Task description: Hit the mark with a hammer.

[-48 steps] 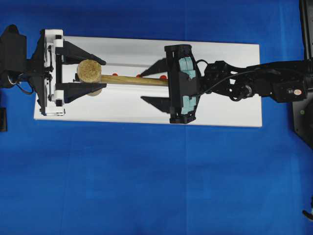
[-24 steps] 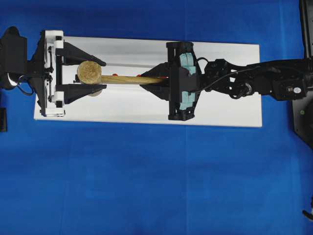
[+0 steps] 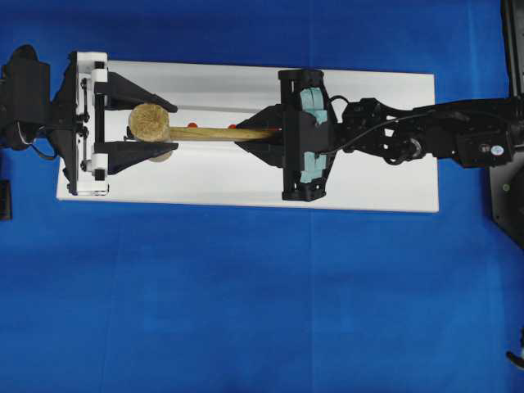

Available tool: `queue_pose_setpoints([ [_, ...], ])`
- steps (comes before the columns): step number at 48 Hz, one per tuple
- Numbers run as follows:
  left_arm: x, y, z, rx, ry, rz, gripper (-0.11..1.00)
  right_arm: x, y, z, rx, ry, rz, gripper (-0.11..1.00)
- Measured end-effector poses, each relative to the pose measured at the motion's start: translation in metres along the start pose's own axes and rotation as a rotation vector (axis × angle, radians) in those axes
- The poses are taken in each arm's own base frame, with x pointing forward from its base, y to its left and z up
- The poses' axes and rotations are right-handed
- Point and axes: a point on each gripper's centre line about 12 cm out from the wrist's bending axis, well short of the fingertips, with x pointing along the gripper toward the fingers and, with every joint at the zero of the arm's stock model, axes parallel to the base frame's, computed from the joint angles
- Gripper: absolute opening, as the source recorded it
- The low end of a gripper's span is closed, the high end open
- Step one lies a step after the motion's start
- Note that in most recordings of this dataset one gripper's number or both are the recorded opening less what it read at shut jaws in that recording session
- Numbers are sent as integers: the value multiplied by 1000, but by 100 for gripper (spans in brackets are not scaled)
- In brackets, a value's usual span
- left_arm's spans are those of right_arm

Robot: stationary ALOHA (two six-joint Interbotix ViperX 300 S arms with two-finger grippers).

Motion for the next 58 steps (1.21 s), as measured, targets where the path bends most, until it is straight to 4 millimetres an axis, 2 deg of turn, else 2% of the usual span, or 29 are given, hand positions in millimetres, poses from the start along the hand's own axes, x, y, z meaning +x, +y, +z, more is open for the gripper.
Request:
queue_pose_setpoints([
  [4, 0, -1, 0, -1, 1, -3, 75, 0, -1, 0, 6, -3, -5, 3],
  [7, 0, -1, -1, -1, 7, -4, 85, -1, 0, -1, 7, -2, -6, 3],
  [14, -4, -1, -1, -1, 23, -5, 74, -9, -2, -4, 30, -3, -17, 2],
  [20, -12, -1, -3, -1, 32, -6, 74, -19, -3, -10, 50, 1, -22, 2],
  [39, -70, 0, 0, -6, 3, -3, 74, -54, -6, -28, 147, 13, -38, 2],
  [49, -92, 0, -1, -6, 26, -7, 74, -56, -6, -30, 167, 17, -40, 2],
  [58, -97, 0, -3, -7, 29, -8, 74, -55, -9, -30, 170, 17, -48, 2],
])
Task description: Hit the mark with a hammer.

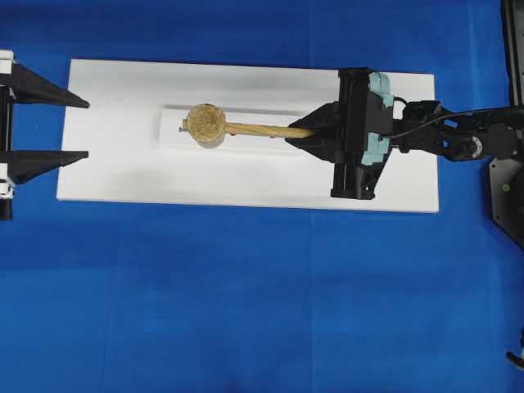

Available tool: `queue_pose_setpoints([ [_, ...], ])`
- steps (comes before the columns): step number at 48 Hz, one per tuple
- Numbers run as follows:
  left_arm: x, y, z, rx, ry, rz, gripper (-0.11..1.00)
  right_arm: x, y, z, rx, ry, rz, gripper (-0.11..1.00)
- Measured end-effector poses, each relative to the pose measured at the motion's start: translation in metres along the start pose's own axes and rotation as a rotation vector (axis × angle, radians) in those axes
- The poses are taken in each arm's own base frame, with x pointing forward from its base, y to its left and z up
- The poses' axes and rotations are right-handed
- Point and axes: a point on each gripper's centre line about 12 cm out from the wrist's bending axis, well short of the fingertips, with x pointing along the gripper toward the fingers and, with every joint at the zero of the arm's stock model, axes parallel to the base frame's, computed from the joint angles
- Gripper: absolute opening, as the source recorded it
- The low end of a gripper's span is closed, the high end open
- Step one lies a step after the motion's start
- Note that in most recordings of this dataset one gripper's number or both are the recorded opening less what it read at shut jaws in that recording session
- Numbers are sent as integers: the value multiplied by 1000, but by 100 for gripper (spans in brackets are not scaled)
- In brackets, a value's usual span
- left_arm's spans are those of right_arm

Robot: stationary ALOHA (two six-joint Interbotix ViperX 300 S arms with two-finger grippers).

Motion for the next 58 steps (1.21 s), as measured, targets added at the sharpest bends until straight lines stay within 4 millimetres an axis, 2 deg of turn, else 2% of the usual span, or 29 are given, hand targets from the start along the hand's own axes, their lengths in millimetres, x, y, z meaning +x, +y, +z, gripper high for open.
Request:
queue_pose_setpoints([
  [23, 0, 0, -2, 0, 8, 1, 74, 12, -29, 8, 46, -5, -82, 2],
  [39, 0, 0, -2, 0, 8, 1, 74, 34, -26, 19, 57, 3, -66, 2],
  [48, 0, 0, -2, 0, 8, 1, 74, 38, -26, 23, 61, -5, -68, 2],
  [53, 0, 0, -3, 0, 9, 1, 74, 42, -25, 16, 86, 25, -58, 2],
  [58, 0, 0, -2, 0, 8, 1, 74, 55, -21, -3, 117, 92, -48, 2],
])
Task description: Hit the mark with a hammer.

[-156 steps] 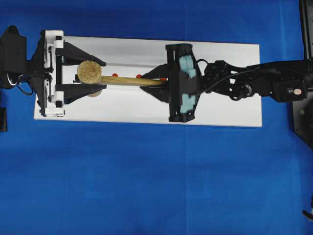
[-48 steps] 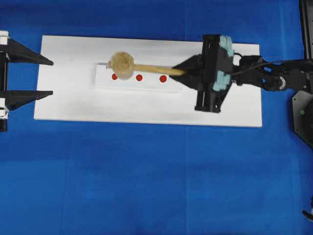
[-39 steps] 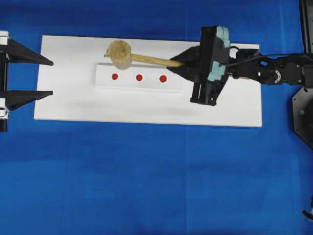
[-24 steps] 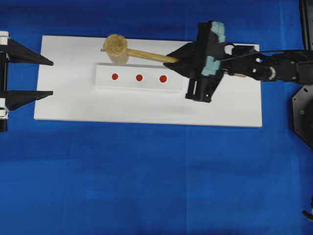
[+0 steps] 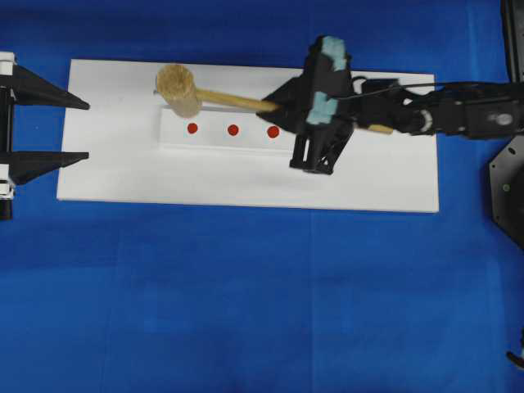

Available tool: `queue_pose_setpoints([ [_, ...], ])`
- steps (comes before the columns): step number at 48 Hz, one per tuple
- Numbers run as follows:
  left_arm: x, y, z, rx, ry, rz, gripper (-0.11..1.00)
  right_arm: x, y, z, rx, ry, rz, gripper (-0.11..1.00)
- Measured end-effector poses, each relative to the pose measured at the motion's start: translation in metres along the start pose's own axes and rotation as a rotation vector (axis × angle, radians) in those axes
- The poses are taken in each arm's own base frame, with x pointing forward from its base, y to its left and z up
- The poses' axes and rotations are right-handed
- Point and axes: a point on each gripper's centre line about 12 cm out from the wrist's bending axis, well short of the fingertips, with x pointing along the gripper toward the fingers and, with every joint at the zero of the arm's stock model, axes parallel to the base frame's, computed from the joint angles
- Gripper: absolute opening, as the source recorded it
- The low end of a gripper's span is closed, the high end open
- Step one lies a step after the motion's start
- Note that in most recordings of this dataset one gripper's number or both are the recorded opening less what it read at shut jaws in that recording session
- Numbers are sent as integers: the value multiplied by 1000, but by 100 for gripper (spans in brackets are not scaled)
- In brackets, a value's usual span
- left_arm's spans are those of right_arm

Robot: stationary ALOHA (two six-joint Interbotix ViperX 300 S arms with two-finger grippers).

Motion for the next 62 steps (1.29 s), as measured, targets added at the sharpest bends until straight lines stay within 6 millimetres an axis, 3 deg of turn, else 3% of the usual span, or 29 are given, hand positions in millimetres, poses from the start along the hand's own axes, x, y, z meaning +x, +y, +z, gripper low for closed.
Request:
queue_pose_setpoints([
  [11, 0, 1, 0, -1, 2, 4, 74, 29, 4, -42, 66, 142, -2, 2],
  [23, 0, 4, -1, -5, 3, 22, 74, 29, 3, -41, 74, 134, -12, 2],
  [30, 0, 5, -2, -5, 5, 24, 74, 15, 1, -21, 70, 64, -18, 2],
  [39, 0, 5, -2, -5, 5, 24, 74, -27, -4, 0, 80, -35, -12, 2],
  [50, 0, 5, -2, -5, 6, 24, 74, -56, -9, -9, 91, -66, -22, 2],
  [62, 0, 5, -2, -5, 8, 25, 74, -51, -1, -24, 104, -13, -2, 2],
])
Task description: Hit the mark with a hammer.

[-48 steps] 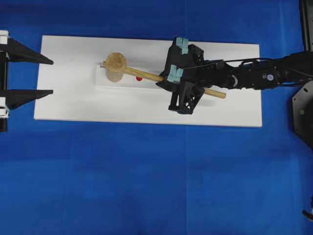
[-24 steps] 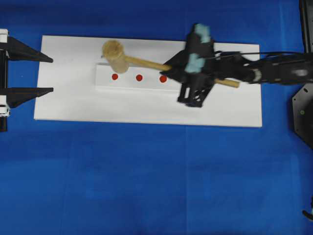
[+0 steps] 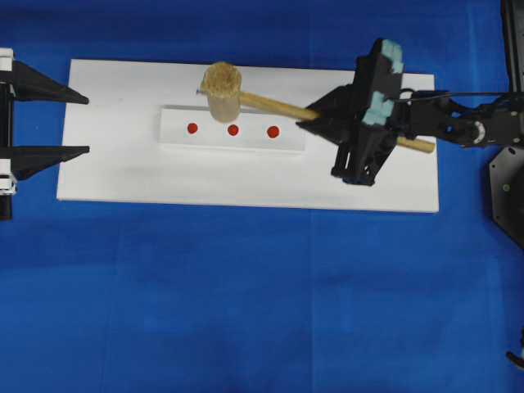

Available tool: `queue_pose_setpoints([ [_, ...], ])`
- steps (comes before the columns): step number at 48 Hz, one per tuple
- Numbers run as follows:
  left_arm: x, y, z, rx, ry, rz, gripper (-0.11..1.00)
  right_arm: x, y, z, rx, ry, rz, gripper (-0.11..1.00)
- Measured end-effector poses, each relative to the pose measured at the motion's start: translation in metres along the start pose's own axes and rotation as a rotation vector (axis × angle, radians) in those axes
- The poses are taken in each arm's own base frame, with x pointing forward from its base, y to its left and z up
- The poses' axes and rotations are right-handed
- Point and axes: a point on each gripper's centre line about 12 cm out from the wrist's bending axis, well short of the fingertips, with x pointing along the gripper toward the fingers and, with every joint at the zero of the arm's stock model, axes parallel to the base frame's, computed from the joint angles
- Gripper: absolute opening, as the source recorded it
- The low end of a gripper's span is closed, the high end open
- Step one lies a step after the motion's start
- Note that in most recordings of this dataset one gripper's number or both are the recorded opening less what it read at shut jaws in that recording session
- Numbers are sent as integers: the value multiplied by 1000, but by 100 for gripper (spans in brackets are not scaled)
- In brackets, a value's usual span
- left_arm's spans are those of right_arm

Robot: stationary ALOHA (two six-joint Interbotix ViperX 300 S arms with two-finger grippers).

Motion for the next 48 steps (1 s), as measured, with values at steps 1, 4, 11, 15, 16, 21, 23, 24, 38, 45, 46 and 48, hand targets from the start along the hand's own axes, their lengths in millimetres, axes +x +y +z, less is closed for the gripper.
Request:
queue_pose_setpoints([
  [1, 0, 0, 0, 0, 0, 0, 74, 3, 0, -5, 4, 21, 0, 2],
  [4, 0, 0, 0, 0, -2, 0, 74, 13, -1, -24, 24, 90, -8, 2],
  [11, 0, 0, 0, 0, 0, 0, 74, 26, -4, -49, 69, 180, -36, 2],
  [15, 0, 0, 0, 0, -2, 0, 74, 26, -4, -49, 71, 178, -36, 2],
  [16, 0, 0, 0, 0, -2, 0, 74, 26, -4, -48, 71, 176, -37, 2],
  [21, 0, 0, 0, 0, 0, 0, 74, 22, -4, -42, 66, 152, -34, 2],
  [23, 0, 0, 0, 0, -2, 0, 74, 19, -3, -37, 67, 134, -31, 2],
  [24, 0, 0, 0, 0, 0, 0, 74, 17, -3, -35, 67, 125, -30, 2],
  [38, 0, 0, 0, 0, 0, 0, 74, -34, -6, -9, 65, -32, 10, 2],
  [45, 0, 0, 0, 0, -2, 0, 74, -60, -11, -14, 71, -76, 21, 2],
  [46, 0, 0, 0, 0, -2, 0, 74, -63, -12, -15, 71, -83, 22, 2],
  [48, 0, 0, 0, 0, 0, 0, 74, -68, -13, -16, 74, -93, 23, 2],
])
